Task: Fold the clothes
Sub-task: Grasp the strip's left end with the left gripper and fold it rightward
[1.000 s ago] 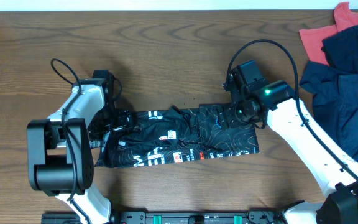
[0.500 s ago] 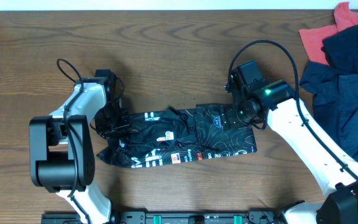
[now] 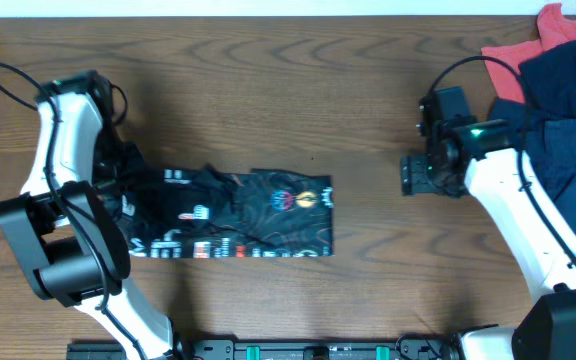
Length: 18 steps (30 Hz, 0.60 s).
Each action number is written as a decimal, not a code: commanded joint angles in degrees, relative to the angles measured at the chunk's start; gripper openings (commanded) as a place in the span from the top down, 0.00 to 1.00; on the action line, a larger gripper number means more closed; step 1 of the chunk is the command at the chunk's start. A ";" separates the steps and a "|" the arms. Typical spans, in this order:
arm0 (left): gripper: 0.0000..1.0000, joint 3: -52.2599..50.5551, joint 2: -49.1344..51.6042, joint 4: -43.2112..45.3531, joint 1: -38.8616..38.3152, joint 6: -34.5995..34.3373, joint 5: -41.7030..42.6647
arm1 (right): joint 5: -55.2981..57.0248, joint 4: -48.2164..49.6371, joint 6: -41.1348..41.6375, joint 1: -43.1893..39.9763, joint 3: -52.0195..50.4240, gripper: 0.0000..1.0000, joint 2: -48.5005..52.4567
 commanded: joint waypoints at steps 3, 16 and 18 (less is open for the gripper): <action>0.94 4.28 -2.34 -6.56 -5.55 -0.57 6.14 | 1.66 -0.37 -0.35 -2.99 -0.04 0.19 0.31; 0.94 3.19 -2.56 -4.92 -34.73 -8.81 8.90 | 1.62 -1.11 -1.05 -3.15 -0.04 0.18 0.31; 0.94 3.13 -2.54 -3.17 -38.18 -10.97 8.92 | 1.57 -1.33 -1.27 -3.15 -0.04 0.18 0.31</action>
